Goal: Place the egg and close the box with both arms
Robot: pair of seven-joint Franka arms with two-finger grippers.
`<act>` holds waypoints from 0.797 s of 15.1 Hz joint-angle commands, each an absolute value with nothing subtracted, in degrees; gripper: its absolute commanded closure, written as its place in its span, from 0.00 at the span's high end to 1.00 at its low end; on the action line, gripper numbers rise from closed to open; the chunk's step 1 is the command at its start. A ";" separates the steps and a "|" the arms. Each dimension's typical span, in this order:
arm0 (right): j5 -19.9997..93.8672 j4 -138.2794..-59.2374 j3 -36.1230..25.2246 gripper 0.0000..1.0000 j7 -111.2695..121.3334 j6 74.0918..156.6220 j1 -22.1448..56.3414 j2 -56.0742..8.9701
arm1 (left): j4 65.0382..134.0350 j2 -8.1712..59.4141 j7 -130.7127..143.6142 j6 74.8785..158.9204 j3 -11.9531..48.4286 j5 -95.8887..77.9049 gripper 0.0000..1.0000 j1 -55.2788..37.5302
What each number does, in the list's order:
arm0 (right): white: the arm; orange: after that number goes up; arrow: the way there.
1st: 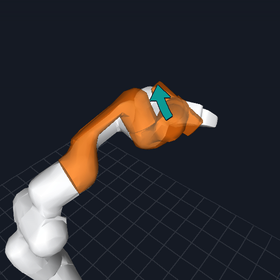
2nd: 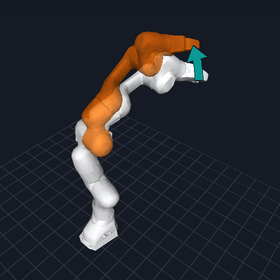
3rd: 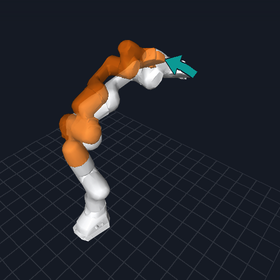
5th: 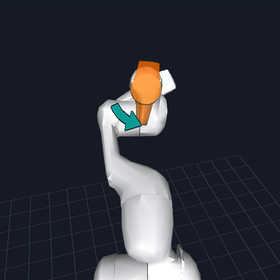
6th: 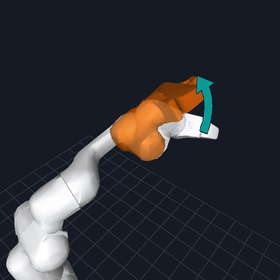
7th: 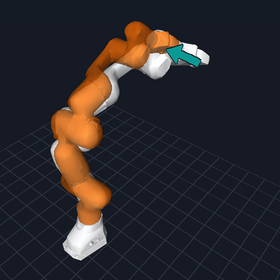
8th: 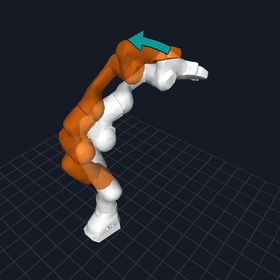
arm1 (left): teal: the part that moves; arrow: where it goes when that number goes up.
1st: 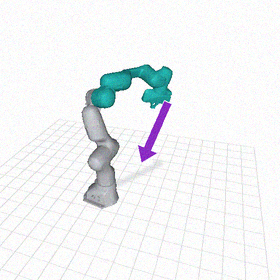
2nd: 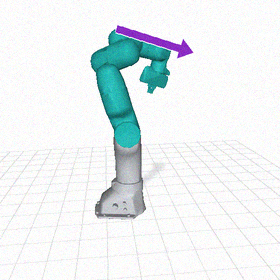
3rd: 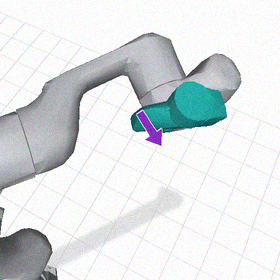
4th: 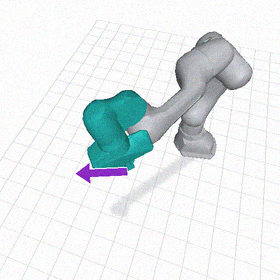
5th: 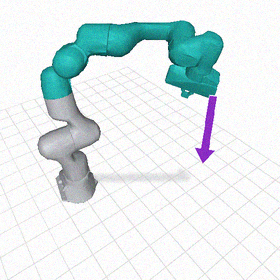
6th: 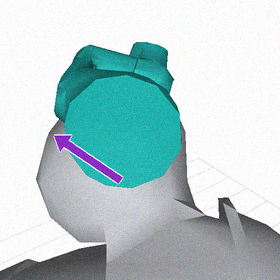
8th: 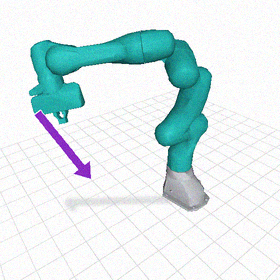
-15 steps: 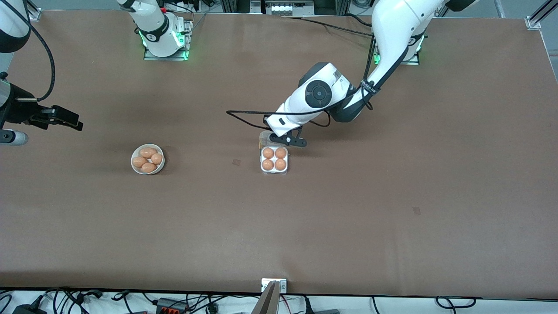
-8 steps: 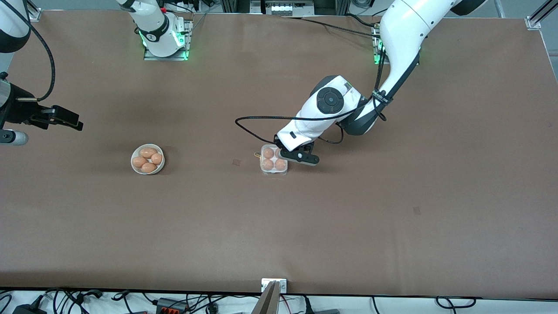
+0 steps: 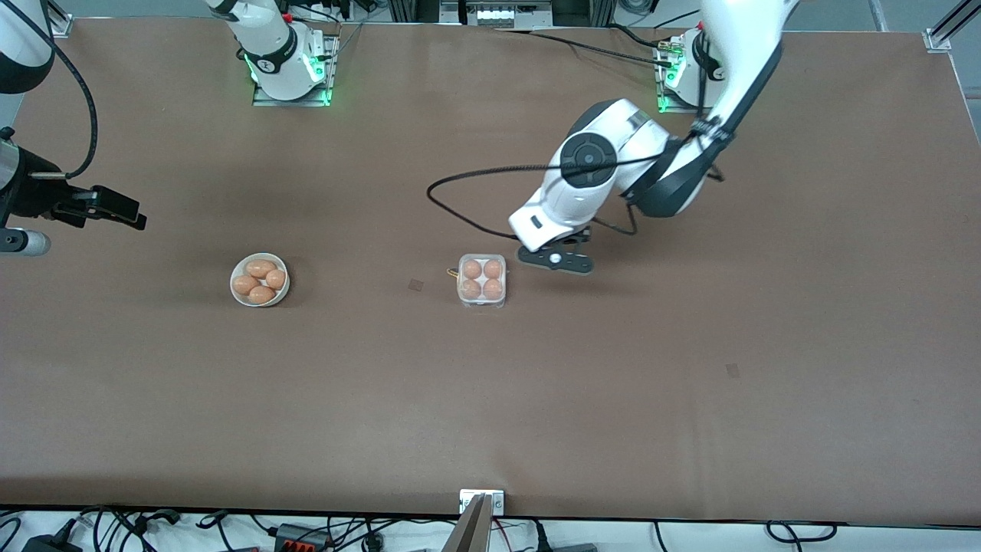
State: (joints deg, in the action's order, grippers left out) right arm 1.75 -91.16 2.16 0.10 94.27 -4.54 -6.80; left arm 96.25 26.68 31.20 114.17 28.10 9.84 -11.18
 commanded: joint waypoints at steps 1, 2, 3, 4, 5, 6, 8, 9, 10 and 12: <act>1.14 -90.79 2.46 1.00 0.18 93.78 -5.01 -7.12 | 93.80 21.90 23.15 103.50 28.30 13.36 0.14 -7.83; 1.14 -90.88 2.46 1.00 0.18 93.78 -5.01 -7.12 | 90.82 21.54 20.51 99.53 28.21 13.36 0.37 -7.13; 1.14 -90.88 2.46 1.00 0.26 93.78 -5.10 -7.12 | 88.01 21.53 18.39 95.84 28.30 13.36 0.75 -5.90; 1.06 -90.79 2.46 1.00 0.26 93.78 -5.36 -7.12 | 86.15 21.45 16.98 94.06 28.39 13.36 1.00 -4.58; 1.14 -90.88 2.46 1.00 0.35 93.78 -5.45 -7.12 | 84.74 20.75 15.92 93.43 28.48 13.36 1.00 -3.35; 1.14 -90.88 2.46 1.00 0.35 93.78 -5.45 -7.12 | 83.33 19.96 14.95 91.77 28.30 13.36 1.00 -2.47; 1.14 -90.79 2.46 1.00 0.26 93.87 -5.27 -7.12 | 79.30 19.43 11.19 86.17 28.74 12.75 1.00 1.03; 1.23 -90.70 2.46 1.00 0.26 93.87 -5.27 -7.12 | 76.67 19.42 8.29 83.17 28.74 12.66 1.00 2.36; 1.23 -90.79 2.46 1.00 0.26 93.78 -5.27 -7.12 | 74.12 19.42 5.30 80.53 28.74 12.66 1.00 2.98; 1.23 -90.79 2.46 1.00 0.35 93.78 -5.36 -7.12 | 71.11 19.42 2.65 77.62 28.57 10.65 1.00 5.61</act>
